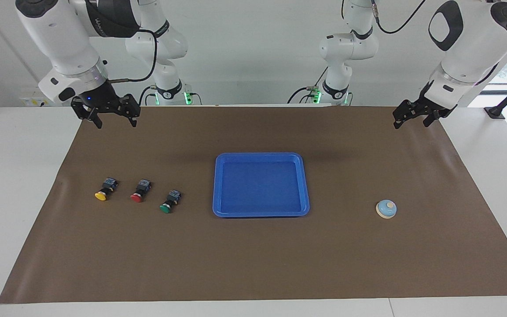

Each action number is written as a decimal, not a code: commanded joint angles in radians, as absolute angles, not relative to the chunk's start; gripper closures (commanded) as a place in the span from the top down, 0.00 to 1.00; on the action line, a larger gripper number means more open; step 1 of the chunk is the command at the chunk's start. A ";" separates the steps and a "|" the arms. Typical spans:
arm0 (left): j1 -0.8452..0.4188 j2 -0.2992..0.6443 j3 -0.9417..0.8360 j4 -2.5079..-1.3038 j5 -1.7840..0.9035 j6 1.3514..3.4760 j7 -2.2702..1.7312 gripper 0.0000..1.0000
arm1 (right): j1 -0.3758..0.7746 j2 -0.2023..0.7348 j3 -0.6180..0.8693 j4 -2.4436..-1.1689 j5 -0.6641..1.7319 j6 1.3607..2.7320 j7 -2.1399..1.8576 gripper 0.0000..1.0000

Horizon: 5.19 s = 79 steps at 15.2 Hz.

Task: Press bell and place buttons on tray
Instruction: 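Move the left gripper toward the silver call bell, then press down on the call bell with the left gripper, then lift the left gripper off the bell and draw it back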

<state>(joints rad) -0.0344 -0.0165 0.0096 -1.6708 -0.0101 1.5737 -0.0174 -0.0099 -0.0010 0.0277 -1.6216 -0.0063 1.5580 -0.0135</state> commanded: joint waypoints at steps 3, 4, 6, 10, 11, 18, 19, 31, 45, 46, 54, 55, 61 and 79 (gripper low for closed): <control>-0.044 -0.028 0.005 -1.686 0.002 1.586 -0.018 1.00 | -0.028 -0.017 0.038 -1.634 -0.002 1.545 -0.034 1.00; -0.044 -0.028 0.005 -1.686 0.002 1.586 -0.018 1.00 | -0.028 -0.017 0.038 -1.635 -0.002 1.545 -0.034 1.00; -0.041 -0.028 0.005 -1.689 0.000 1.591 -0.025 1.00 | -0.028 -0.017 0.038 -1.634 -0.002 1.545 -0.034 1.00; -0.049 -0.038 0.005 -1.795 0.000 1.779 -0.028 0.00 | -0.028 -0.017 0.038 -1.634 -0.002 1.545 -0.032 1.00; -0.046 -0.022 0.005 -1.795 0.000 1.817 -0.028 0.00 | -0.028 -0.017 0.038 -1.634 -0.002 1.545 -0.032 1.00; -0.049 0.276 0.006 -1.790 0.000 2.152 -0.031 0.00 | -0.028 -0.017 0.038 -1.634 -0.002 1.545 -0.032 1.00; -0.043 0.285 0.005 -1.795 0.000 2.178 -0.029 0.00 | -0.028 -0.017 0.038 -1.634 -0.002 1.545 -0.034 1.00; -0.034 0.354 0.008 -1.827 0.000 2.263 -0.026 0.00 | -0.028 -0.017 0.038 -1.634 -0.002 1.545 -0.032 1.00; -0.031 0.287 0.014 -1.680 0.002 2.006 -0.020 0.00 | -0.028 -0.018 0.038 -1.635 -0.002 1.545 -0.032 1.00; -0.037 0.256 0.014 -1.663 0.002 1.943 -0.021 0.21 | -0.028 -0.018 0.038 -1.634 -0.002 1.545 -0.032 1.00; -0.046 0.000 0.012 -1.669 0.000 1.672 -0.029 1.00 | -0.028 -0.018 0.038 -1.635 -0.002 1.545 -0.032 1.00; -0.046 -0.020 0.009 -1.670 0.000 1.649 -0.029 1.00 | -0.028 -0.018 0.038 -1.634 -0.002 1.545 -0.032 1.00; -0.049 -0.046 0.008 -1.684 0.000 1.569 -0.021 1.00 | -0.031 -0.034 0.037 -1.635 -0.002 1.543 -0.035 1.00; -0.038 -0.057 0.011 -1.690 0.000 1.546 -0.025 1.00 | -0.011 -0.058 0.049 -1.735 0.011 1.712 0.058 1.00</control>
<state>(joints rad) -0.0353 -0.0341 0.0067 -1.6699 -0.0109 1.5478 -0.0176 -0.0063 -0.0188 0.0383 -1.6487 -0.0057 1.6434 0.0251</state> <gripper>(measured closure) 0.000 0.000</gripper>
